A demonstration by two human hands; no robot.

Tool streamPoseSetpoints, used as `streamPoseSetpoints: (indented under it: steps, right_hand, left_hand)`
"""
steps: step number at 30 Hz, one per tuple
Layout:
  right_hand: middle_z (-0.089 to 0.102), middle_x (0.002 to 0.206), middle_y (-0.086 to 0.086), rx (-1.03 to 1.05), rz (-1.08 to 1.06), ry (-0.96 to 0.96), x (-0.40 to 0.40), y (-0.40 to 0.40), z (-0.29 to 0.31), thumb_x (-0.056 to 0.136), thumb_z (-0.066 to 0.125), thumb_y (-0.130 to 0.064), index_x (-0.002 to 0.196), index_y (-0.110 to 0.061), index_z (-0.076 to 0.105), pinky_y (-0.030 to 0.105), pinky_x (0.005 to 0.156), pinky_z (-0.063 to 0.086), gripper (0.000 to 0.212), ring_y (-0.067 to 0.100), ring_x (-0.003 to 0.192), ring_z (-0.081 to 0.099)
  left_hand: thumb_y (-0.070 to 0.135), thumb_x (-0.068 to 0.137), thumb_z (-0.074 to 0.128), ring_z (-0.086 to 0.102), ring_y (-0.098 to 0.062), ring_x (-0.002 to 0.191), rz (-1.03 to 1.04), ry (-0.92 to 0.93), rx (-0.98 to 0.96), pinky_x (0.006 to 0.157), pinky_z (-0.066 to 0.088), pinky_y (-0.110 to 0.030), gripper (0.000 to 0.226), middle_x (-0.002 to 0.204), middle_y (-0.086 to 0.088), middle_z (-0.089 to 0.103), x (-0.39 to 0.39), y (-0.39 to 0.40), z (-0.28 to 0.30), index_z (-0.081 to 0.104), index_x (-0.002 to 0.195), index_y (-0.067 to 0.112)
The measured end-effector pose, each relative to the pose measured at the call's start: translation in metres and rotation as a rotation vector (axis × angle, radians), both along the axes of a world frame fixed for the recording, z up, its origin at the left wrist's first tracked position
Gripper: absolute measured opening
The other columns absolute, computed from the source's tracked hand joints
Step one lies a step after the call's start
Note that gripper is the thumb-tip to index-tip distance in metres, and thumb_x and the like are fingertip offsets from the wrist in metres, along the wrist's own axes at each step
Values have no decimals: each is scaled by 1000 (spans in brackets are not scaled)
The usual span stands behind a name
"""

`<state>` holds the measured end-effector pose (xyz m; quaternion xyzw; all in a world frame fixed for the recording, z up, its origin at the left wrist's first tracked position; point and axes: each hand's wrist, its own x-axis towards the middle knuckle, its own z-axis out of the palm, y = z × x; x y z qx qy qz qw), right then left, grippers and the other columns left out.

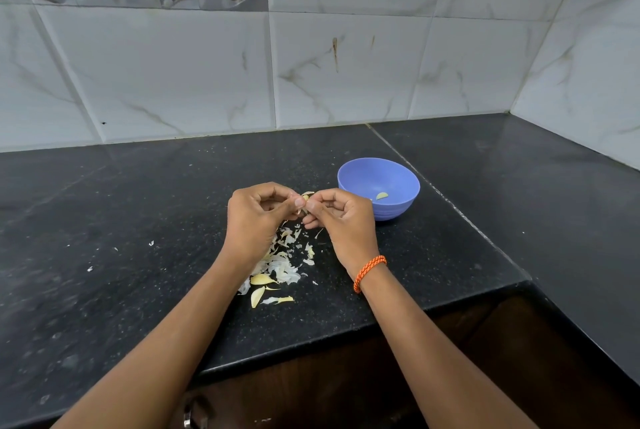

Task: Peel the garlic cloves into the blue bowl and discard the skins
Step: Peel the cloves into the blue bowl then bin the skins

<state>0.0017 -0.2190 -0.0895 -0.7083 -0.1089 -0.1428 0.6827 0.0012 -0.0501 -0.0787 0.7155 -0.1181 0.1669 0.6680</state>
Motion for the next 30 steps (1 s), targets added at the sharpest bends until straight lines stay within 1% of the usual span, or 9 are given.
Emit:
streamPoseSetpoints:
  steps: [4,7,9,13,17,21,25,27,30]
  right_hand:
    - [78,89,7,-88,-1,-23,1,2,0,101,71,-11,101,-4,74,31,72,65,7,18,75,75]
    - [71,80,-5,-165,-7,-39,2,5,-1,105,63,-11,98,-7,69,28,65,60,10,10,66,68]
    - [67,76,-2,-156,-18,-36,2,6,-2,105,61,-10,99,-5,67,25,61,57,10,10,67,65]
    - [73,81,9,-123,-38,-80,1,6,-1,106,61,-9,101,-4,68,33,64,62,10,17,71,70]
    - [76,84,7,-120,-46,-95,1,7,-3,108,57,-9,103,-5,72,42,71,66,16,21,75,75]
    - [77,94,4,-135,-52,-102,1,7,-2,105,65,-12,102,-7,73,38,75,66,10,20,81,76]
    - [75,98,-3,-157,-70,-104,2,6,-3,98,76,-20,100,-16,73,45,78,66,5,21,92,75]
    - [77,97,-2,-146,-76,-86,2,6,-3,100,74,-17,102,-13,74,43,78,67,4,19,89,77]
    - [79,94,1,-137,-100,-77,1,5,0,103,68,-11,103,-7,75,32,76,66,8,15,81,78]
  left_hand:
    - [14,92,85,81,-34,87,-13,17,-28,87,66,-50,13,90,-12,82,-1,0,1,82,95,2]
    - [12,94,82,81,-34,90,-40,34,-49,88,67,-47,10,92,-12,82,-1,1,2,83,98,3]
    - [7,97,78,81,-33,92,-72,38,-36,89,67,-41,8,94,-12,83,-1,2,2,83,102,4]
    - [-2,97,75,80,-30,87,-92,39,-4,87,67,-36,9,94,-14,82,2,3,1,81,104,1]
    - [-2,97,76,80,-36,84,-55,32,19,85,68,-47,8,93,-14,81,4,4,0,79,104,0]
    - [1,98,75,80,-32,81,-25,11,61,79,67,-45,9,93,-9,81,2,4,1,80,103,7]
    - [4,98,77,80,-30,81,-25,5,84,77,67,-42,7,94,-7,81,2,4,1,80,103,9]
    - [5,97,78,80,-29,80,-21,1,91,77,67,-40,7,94,-8,81,2,3,1,79,102,9]
    - [2,95,80,80,-28,80,-28,3,89,76,65,-35,7,93,-8,81,0,0,2,80,100,6]
